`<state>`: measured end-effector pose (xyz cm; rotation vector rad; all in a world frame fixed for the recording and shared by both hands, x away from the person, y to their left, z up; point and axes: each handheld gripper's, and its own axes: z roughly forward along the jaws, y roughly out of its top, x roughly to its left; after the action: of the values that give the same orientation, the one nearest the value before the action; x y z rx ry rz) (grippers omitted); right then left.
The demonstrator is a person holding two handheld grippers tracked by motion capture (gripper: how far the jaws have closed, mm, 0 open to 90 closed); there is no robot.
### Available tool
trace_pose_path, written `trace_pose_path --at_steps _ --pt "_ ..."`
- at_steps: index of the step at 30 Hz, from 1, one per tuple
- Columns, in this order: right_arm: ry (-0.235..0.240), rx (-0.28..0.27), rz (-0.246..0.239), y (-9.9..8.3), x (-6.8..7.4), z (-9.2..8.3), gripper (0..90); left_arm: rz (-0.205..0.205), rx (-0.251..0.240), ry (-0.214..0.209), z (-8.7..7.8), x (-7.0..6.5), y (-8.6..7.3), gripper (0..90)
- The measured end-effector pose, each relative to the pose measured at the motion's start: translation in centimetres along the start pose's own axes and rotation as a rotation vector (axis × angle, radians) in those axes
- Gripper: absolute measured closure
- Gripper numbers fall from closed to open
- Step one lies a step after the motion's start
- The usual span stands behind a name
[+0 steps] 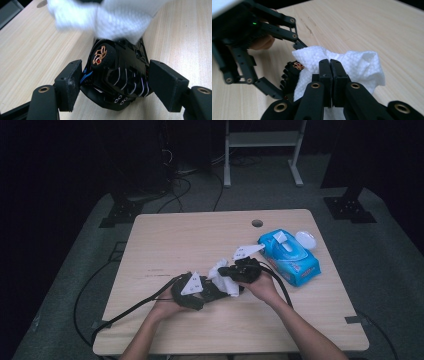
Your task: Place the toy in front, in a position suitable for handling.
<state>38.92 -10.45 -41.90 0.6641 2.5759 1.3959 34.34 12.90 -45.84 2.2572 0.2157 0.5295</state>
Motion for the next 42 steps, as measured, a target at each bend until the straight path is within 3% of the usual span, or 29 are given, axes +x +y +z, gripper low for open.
trace_pose_path --at_steps 3,6,12,16,19,22,27,31,35,37,42 --pt "0.009 0.005 0.013 -0.7 -0.1 0.4 88.0 -0.017 -0.009 -0.003 -0.1 0.0 0.0 28.7" --pt "0.020 -0.003 0.000 -1.0 0.2 0.0 88.0 -0.111 -0.043 -0.005 -0.2 0.3 0.0 29.1" --pt "0.022 -0.011 -0.063 -1.6 1.4 -0.7 87.9 -0.214 -0.002 -0.066 0.2 1.0 -0.6 25.2" --pt "0.026 -0.010 -0.080 -1.9 2.0 -1.0 87.9 -0.212 0.008 -0.114 0.4 1.1 -0.8 35.3" --pt "0.032 -0.004 -0.096 -1.7 2.7 -0.7 87.9 -0.188 0.002 -0.144 0.6 0.9 -0.9 50.1" --pt "0.047 -0.011 -0.112 -1.1 3.7 0.3 87.9 -0.173 -0.003 -0.162 0.6 0.7 -0.9 54.5" --pt "0.064 -0.010 -0.135 -0.3 4.9 1.8 88.0 -0.167 -0.015 -0.154 0.6 0.5 -1.0 57.8" --pt "0.035 -0.011 -0.116 -0.9 4.1 0.6 88.0 -0.163 -0.020 -0.147 0.6 0.4 -1.0 57.9" --pt "-0.015 0.001 -0.093 -2.3 2.4 -1.5 88.0 -0.154 -0.019 -0.141 0.5 0.3 -1.0 57.9" --pt "-0.015 -0.008 -0.067 -2.9 1.6 -2.5 88.0 -0.156 -0.028 -0.144 0.6 0.2 -0.9 58.1" --pt "-0.062 0.007 -0.068 -3.3 1.0 -3.7 88.1 -0.150 -0.031 -0.137 0.5 0.2 -0.8 58.4"
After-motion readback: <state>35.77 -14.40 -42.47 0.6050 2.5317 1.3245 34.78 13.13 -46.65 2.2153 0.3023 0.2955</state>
